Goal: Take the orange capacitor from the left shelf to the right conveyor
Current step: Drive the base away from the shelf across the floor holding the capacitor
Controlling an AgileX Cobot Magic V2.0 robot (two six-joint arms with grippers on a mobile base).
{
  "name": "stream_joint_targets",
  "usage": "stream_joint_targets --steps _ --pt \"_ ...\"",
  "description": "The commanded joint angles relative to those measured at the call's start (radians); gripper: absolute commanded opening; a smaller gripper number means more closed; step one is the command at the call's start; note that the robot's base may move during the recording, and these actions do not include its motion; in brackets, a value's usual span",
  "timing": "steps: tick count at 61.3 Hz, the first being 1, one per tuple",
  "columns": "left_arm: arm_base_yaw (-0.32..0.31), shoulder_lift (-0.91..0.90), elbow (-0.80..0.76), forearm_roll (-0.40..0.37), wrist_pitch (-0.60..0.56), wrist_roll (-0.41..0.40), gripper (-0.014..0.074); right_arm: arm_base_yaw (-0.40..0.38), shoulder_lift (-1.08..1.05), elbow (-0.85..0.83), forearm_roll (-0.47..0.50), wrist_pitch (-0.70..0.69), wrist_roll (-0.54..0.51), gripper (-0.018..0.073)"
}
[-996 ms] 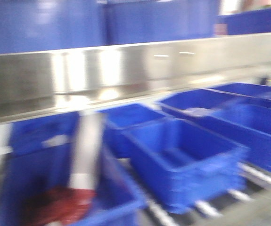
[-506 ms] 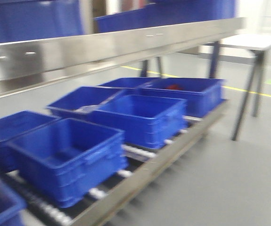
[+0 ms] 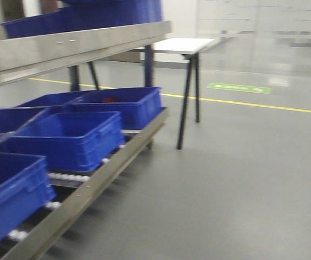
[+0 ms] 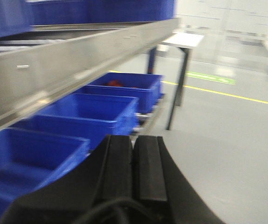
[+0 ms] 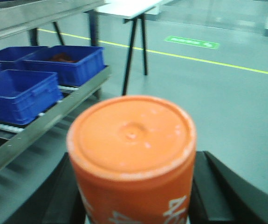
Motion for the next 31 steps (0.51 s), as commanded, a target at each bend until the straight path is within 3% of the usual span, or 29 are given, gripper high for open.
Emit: stream_joint_targets --steps 1,31 --pt "0.000 -0.019 -0.007 0.000 -0.089 -0.001 -0.0105 -0.005 0.003 -0.026 -0.013 -0.090 -0.009 0.0073" --pt "0.000 -0.019 -0.007 0.000 -0.089 -0.001 -0.0105 -0.005 0.003 -0.026 -0.013 -0.090 -0.009 0.0073"
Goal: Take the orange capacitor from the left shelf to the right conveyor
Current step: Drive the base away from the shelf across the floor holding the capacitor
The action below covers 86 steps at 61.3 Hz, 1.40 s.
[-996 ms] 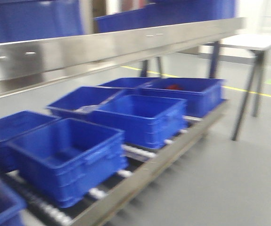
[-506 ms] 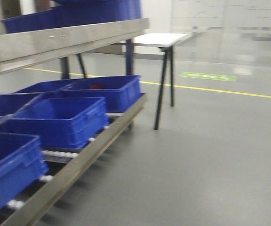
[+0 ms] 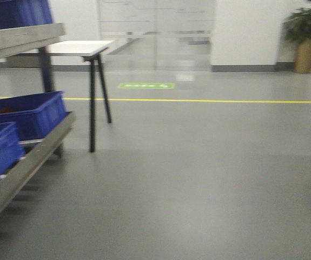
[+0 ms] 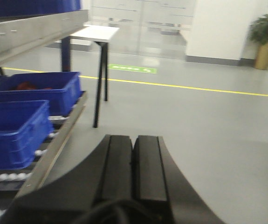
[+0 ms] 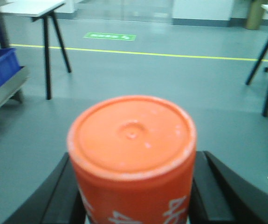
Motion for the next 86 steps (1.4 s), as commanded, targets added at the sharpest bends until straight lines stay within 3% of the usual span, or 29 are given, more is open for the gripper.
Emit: stream_joint_targets --steps 1,86 --pt "0.000 -0.019 -0.007 0.000 -0.089 -0.001 -0.0105 -0.005 0.003 -0.026 -0.013 -0.090 -0.009 0.0073" --pt "0.000 -0.019 -0.007 0.000 -0.089 -0.001 -0.0105 -0.005 0.003 -0.026 -0.013 -0.087 -0.009 0.0073"
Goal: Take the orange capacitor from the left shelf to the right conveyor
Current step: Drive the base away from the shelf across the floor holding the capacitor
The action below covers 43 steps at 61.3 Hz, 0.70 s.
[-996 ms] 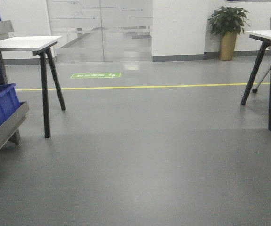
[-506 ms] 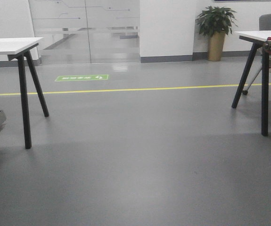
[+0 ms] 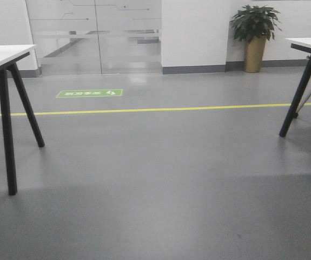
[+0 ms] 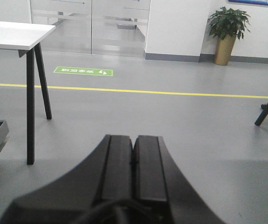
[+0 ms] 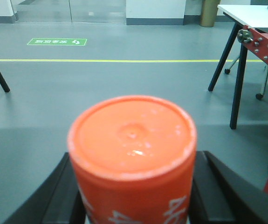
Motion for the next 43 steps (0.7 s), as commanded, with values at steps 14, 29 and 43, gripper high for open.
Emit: stream_joint_targets --steps 14,29,43 --pt "0.000 -0.019 -0.007 0.000 -0.089 -0.001 -0.0105 -0.005 0.003 -0.026 -0.013 -0.087 -0.009 0.0073" --pt "0.000 -0.019 -0.007 0.000 -0.089 -0.001 -0.0105 -0.005 0.003 -0.026 -0.013 -0.087 -0.009 0.0073" --pt "0.000 -0.019 -0.007 0.000 -0.089 -0.001 -0.0105 -0.005 0.008 -0.026 -0.013 -0.087 -0.009 0.0073"
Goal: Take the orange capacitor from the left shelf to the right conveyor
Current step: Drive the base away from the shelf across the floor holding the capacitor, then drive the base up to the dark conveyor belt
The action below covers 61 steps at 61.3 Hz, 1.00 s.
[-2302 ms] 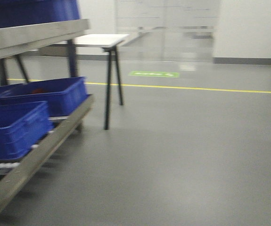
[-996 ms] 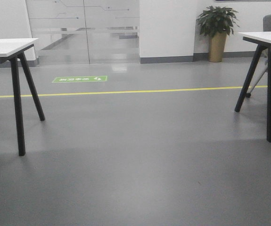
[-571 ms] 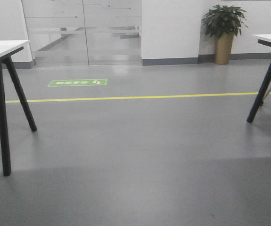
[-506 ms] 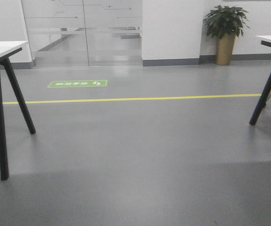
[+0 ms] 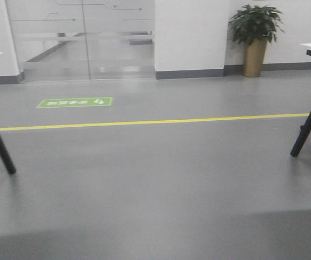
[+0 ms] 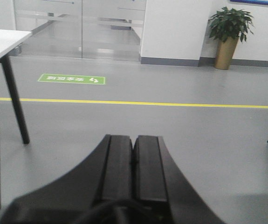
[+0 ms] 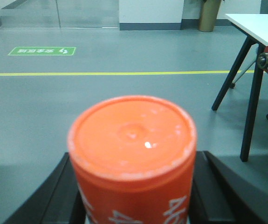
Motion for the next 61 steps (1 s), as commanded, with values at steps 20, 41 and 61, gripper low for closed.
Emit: stream_joint_targets --steps 20,41,61 --pt "-0.004 -0.019 -0.007 0.000 -0.089 -0.001 -0.0105 -0.005 0.008 -0.026 -0.015 -0.087 -0.009 0.0073" --pt "-0.004 -0.019 -0.007 0.000 -0.089 -0.001 -0.0105 -0.005 0.008 -0.026 -0.015 -0.087 -0.009 0.0073" --pt "-0.004 -0.019 -0.007 0.000 -0.089 -0.001 -0.0105 -0.005 0.008 -0.026 -0.015 -0.087 -0.009 0.0073"
